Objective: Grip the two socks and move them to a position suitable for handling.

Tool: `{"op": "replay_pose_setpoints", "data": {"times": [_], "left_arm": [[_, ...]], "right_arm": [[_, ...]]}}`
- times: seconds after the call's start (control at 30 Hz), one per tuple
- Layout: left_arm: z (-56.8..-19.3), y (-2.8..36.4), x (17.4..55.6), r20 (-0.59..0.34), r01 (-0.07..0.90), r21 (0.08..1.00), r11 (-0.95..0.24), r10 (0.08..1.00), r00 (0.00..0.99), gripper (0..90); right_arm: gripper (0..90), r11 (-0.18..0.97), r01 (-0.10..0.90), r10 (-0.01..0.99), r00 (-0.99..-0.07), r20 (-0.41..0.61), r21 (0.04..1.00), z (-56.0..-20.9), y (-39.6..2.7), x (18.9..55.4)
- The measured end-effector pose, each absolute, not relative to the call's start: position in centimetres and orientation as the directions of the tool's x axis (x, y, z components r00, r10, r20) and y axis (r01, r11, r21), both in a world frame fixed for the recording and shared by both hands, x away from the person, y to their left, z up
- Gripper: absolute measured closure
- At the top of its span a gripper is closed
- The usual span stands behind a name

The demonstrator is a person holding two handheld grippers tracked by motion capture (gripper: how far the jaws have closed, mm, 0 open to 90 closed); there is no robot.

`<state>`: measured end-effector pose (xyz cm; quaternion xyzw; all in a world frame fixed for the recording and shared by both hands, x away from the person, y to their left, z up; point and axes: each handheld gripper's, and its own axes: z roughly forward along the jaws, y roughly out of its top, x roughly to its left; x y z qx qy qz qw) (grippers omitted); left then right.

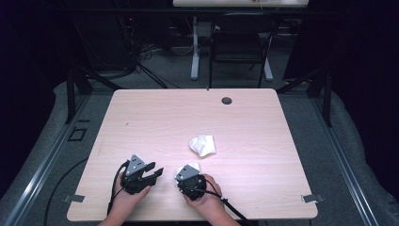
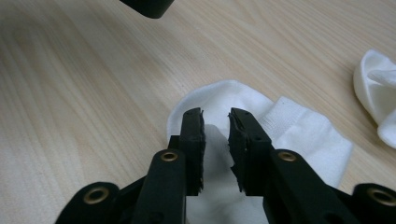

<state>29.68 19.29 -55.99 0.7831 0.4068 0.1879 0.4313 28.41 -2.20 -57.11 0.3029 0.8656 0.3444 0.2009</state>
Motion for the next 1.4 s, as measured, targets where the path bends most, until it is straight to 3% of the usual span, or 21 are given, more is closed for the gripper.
{"op": "replay_pose_setpoints", "data": {"times": [0.4, 1.4], "left_arm": [[-56.1, 19.1, 29.6, -0.059, 0.475, 0.828, -0.297, 0.797, 0.601, 57.1], [-56.0, 18.3, 29.3, -0.057, 0.460, 0.835, -0.302, 0.784, 0.618, 57.8]], "right_arm": [[87.5, 0.541, 0.419, 0.681, -0.727, -0.087, 0.729, -56.8, -2.6, 28.5], [88.1, 0.353, 0.449, 0.759, -0.651, 0.029, 0.821, -52.9, -8.2, 28.2]]}}
